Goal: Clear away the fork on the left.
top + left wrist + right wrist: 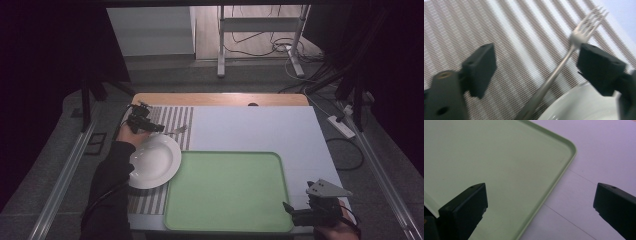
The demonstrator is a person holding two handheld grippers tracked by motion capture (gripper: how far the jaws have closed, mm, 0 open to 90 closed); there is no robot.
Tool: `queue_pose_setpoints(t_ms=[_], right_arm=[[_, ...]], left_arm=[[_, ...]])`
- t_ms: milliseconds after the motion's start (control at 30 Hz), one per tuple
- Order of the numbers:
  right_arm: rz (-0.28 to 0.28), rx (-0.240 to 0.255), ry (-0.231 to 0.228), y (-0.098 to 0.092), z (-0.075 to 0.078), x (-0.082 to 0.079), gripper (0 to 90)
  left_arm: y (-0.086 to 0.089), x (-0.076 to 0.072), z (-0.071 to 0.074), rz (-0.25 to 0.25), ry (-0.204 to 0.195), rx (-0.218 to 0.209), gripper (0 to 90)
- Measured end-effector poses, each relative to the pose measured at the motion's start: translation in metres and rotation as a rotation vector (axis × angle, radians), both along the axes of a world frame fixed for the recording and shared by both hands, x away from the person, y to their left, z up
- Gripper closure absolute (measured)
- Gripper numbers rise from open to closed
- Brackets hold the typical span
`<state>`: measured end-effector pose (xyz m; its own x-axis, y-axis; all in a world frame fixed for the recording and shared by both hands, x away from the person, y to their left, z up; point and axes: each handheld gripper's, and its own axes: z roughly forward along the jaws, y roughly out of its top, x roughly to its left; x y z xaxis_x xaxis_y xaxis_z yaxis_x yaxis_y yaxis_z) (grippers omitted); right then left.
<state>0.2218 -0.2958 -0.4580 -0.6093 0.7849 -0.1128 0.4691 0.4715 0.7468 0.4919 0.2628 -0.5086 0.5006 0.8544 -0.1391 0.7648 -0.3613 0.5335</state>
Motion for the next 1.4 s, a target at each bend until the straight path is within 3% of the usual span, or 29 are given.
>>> queue_pose_setpoints(t_ms=[33,200,300,433,500,633,667,733,767,967,1067,1100,1300,1400], right_arm=[[0.001,0.000,0.000,0.000,0.000,0.000,0.0],[0.003,-0.001,0.000,0.000,0.000,0.000,0.0],[0.003,0.000,0.000,0.000,0.000,0.000,0.0],[0.005,0.000,-0.001,0.000,0.000,0.000,0.0],[0.005,0.000,0.000,0.000,0.000,0.000,0.0],[0.004,0.001,0.002,0.000,0.000,0.000,0.0],[0.004,0.001,0.002,-0.001,0.000,-0.001,0.0],[0.005,0.001,0.002,-0.001,0.000,-0.001,0.0],[0.004,0.000,0.002,0.000,0.000,-0.001,0.0],[0.005,-0.001,0.003,0.000,0.000,0.000,0.0],[0.005,-0.001,0.004,0.000,0.000,0.000,0.0],[0.006,-0.001,0.004,0.000,0.000,0.000,0.0],[0.007,-0.001,0.004,0.000,0.000,0.000,0.0],[0.007,-0.001,0.003,0.000,0.000,0.000,0.0]], left_arm=[[-0.004,0.002,-0.001,-0.003,0.004,0.003,9.2],[-0.023,0.009,-0.007,-0.069,0.063,0.020,0.2],[-0.035,0.013,-0.015,-0.083,0.095,0.091,0.0],[-0.041,0.017,-0.019,-0.082,0.104,0.122,0.1],[-0.043,0.017,-0.020,-0.088,0.088,0.168,1.6],[-0.038,0.017,-0.019,-0.080,0.074,0.162,4.7],[-0.035,0.016,-0.018,-0.079,0.066,0.158,13.4],[-0.028,0.014,-0.016,-0.080,0.055,0.151,18.2],[-0.020,0.012,-0.015,-0.080,0.042,0.141,28.8],[-0.005,0.006,-0.013,-0.094,0.037,0.127,53.0],[0.002,0.003,-0.012,-0.106,0.045,0.113,69.1],[0.004,0.002,-0.012,-0.102,0.044,0.110,79.1],[0.011,0.002,-0.013,-0.108,0.077,0.052,84.4],[0.012,0.003,-0.012,-0.094,0.078,0.067,84.4]])
